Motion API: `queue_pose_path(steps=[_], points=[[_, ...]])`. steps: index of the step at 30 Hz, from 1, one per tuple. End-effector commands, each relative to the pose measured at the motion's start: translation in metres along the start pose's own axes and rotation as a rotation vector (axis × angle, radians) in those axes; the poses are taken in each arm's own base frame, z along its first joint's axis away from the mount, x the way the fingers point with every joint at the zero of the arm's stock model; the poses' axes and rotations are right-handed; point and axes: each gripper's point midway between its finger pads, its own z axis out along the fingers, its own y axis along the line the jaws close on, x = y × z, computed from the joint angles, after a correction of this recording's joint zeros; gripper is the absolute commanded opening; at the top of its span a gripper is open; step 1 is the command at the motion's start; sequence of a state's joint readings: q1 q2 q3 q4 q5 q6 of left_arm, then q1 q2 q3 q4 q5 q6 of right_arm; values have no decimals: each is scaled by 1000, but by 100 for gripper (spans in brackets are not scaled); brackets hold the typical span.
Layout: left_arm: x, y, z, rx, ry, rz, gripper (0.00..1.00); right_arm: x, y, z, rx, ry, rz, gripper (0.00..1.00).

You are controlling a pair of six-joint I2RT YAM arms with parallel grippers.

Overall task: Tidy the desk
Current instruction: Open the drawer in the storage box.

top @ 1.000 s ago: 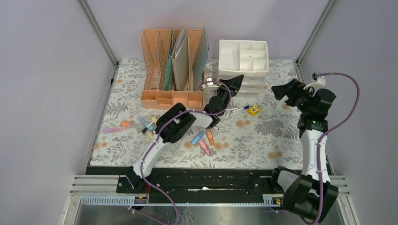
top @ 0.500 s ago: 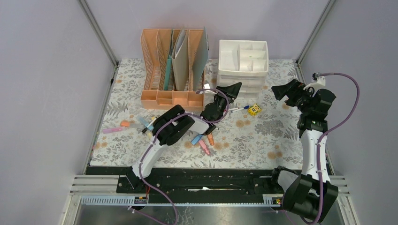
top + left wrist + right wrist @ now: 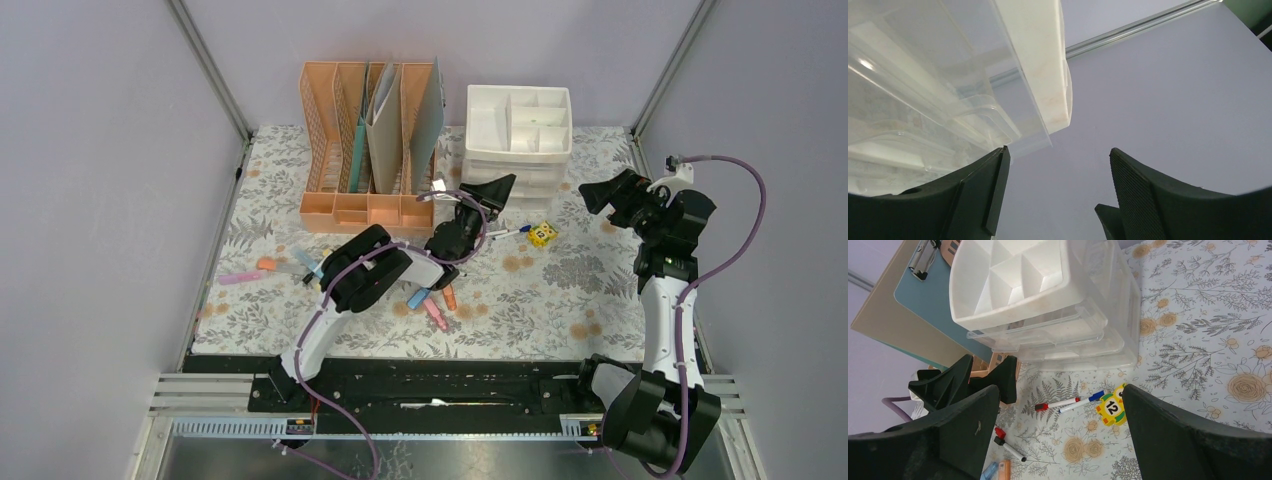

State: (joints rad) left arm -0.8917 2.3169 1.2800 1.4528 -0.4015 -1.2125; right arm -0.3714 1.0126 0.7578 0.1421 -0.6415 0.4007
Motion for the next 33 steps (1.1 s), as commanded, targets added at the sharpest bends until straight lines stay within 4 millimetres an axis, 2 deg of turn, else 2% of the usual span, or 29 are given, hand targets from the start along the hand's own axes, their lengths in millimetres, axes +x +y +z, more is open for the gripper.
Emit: queue_pose_path(steps=[1,14,26,33], points=[[-20,-30,12,34,-64,-60,78,-10,3,1,-22,-31,-31,100],[-23,-22,40,37,-71,-62,76,-9,2,2,-27,-27,-28,100],[-12,-6,32,-44,-32,-48,81,-9,3,1,-29,-29,-28,100],[-12,5,41,-75,-48,-38,82,-9,3,1,-27,-29,-28,100]])
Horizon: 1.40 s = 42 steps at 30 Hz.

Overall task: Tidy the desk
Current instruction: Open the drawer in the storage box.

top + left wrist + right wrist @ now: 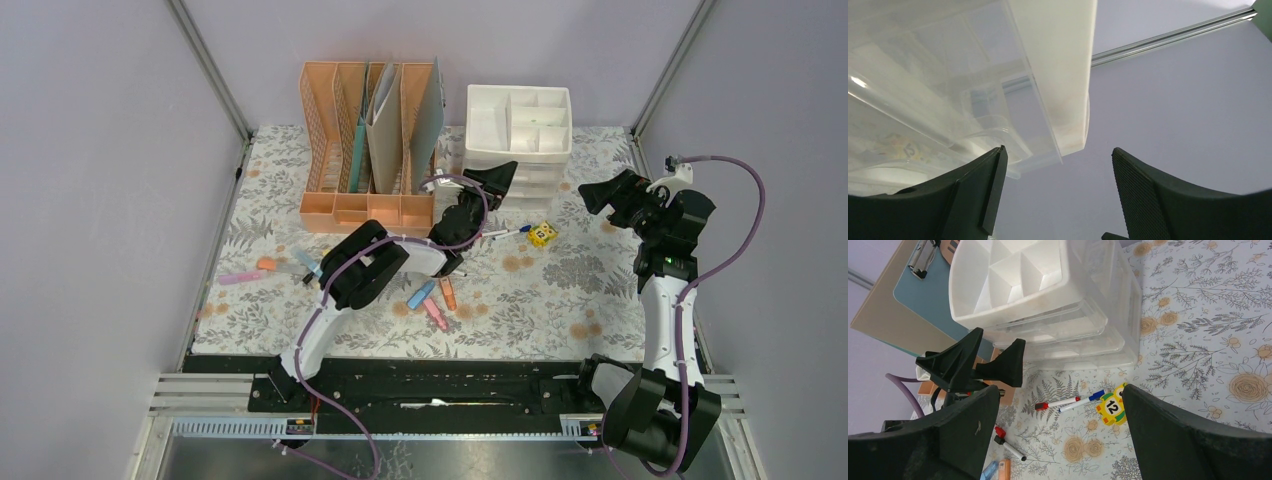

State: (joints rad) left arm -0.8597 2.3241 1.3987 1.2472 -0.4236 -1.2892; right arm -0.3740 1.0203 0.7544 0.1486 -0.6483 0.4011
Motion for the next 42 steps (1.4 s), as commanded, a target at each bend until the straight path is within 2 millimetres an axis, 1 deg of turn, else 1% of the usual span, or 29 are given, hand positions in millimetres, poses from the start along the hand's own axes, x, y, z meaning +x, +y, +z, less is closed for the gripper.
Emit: queue_pose_path(steps=[1,6,11,16,17,18,21,27,32,36,42], points=[[-4,-10,11,18,-26,-8,82,-11,5,0,-26,-34,-32,100],[-14,-8,20,11,-66,-1,81,-10,5,0,-26,-32,-31,100],[-18,-8,30,26,-89,-32,80,-10,5,0,-28,-33,-29,100],[-20,-22,36,78,-98,-53,77,-10,5,0,-29,-33,-30,100],[-21,-26,35,98,-97,-61,73,-10,5,0,-29,-34,-30,100],[-22,-30,34,118,-99,-68,68,-10,5,0,-29,-33,-30,100],[-26,-42,26,178,-104,-93,61,-10,5,0,-29,-33,-30,100],[-29,-71,10,274,-95,-106,57,-10,5,0,-30,-33,-29,100],[-23,-95,-2,325,-78,-94,55,-9,4,1,-27,-33,-30,100],[-21,-98,-12,330,-68,-95,55,-9,4,1,-32,-29,-35,100],[-18,-96,-24,312,-46,-109,53,-2,21,3,-159,38,-101,100]])
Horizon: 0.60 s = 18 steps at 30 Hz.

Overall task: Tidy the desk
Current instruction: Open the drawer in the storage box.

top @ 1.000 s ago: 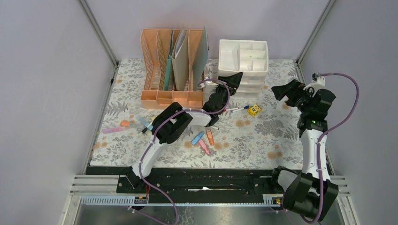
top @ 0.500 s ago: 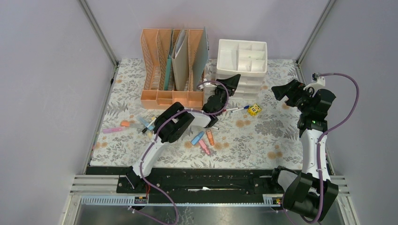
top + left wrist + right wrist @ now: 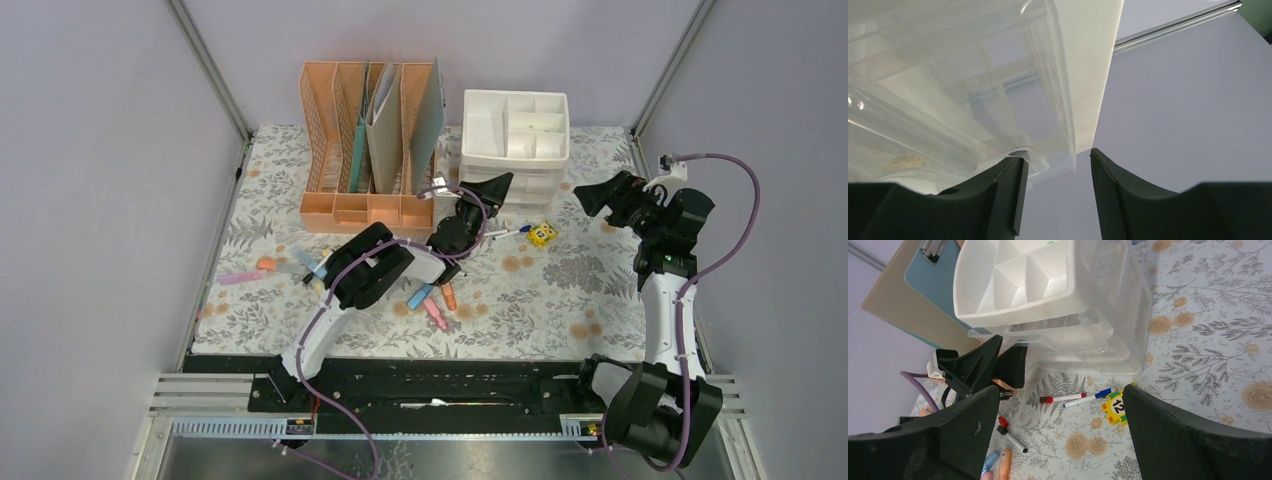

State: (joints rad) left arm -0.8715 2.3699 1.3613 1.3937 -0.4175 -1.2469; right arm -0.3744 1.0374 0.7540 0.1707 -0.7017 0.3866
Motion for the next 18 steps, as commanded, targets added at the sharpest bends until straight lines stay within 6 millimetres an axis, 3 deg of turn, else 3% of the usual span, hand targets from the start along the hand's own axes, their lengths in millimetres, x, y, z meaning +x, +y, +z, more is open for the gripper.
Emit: queue_pose_path(steps=[1,9,13,18], points=[[-23,-103,-6,252,-45,-120,53,-6,16,2,-118,29,-102,100],[-14,-107,-22,235,-8,-118,52,-10,21,13,-134,116,-319,100],[-13,-102,-27,218,-2,-126,52,-13,29,33,-115,187,-460,100],[-17,-99,-32,197,-8,-123,51,0,32,61,-58,295,-592,100]])
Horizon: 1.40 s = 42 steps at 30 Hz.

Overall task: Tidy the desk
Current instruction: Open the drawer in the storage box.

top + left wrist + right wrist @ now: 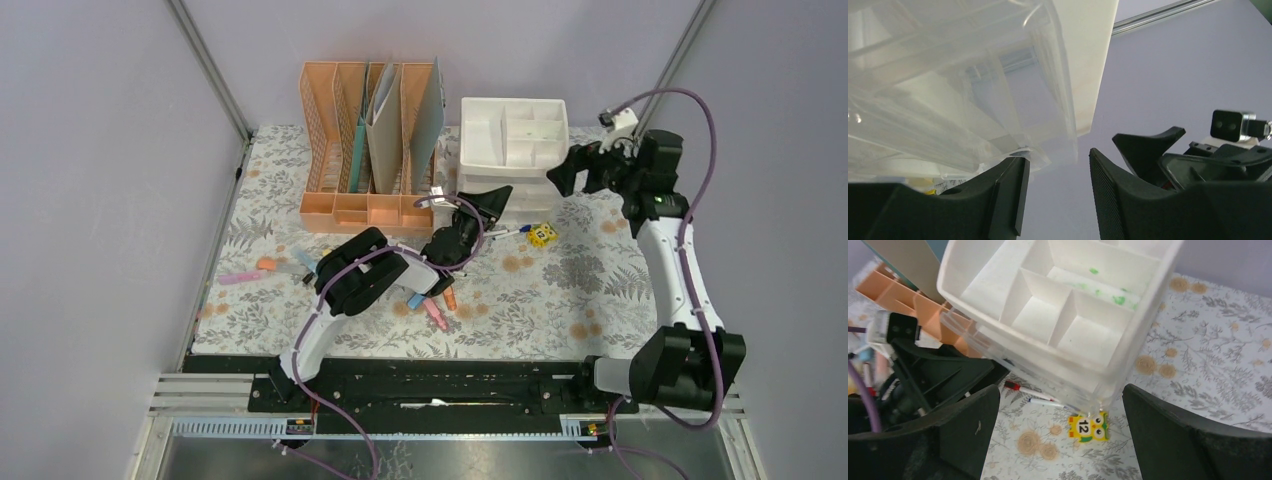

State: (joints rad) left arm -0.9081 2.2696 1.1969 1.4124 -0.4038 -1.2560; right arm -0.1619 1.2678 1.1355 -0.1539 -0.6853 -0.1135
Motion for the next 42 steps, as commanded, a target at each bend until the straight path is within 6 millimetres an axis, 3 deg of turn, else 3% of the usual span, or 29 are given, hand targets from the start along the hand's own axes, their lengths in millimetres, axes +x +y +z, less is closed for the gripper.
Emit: queue_pose_path(steps=[1,9,18,23,29,30,31,32,39,42], points=[[-27,-88,-4,227,-68,-112,51,11,-13,17,112,129,-158,100],[-26,-88,-4,228,-64,-116,51,20,19,46,21,170,-189,100],[-25,-92,-6,235,-50,-121,50,37,26,72,-25,227,-180,100],[-24,-96,-8,240,-40,-126,50,53,30,75,-41,261,-170,100],[-19,-98,-13,236,-26,-141,50,54,29,78,-42,265,-168,100],[-18,-98,-14,235,-25,-142,50,44,-4,79,149,251,-175,78],[-17,-98,-15,233,-20,-143,50,21,-25,82,271,174,-183,60],[-16,-98,-17,232,-18,-145,50,21,-25,82,266,179,-192,59],[-18,-99,-28,217,5,-143,69,27,-1,69,140,208,-271,70],[-17,-98,-32,212,21,-136,72,26,3,66,112,228,-292,73]])
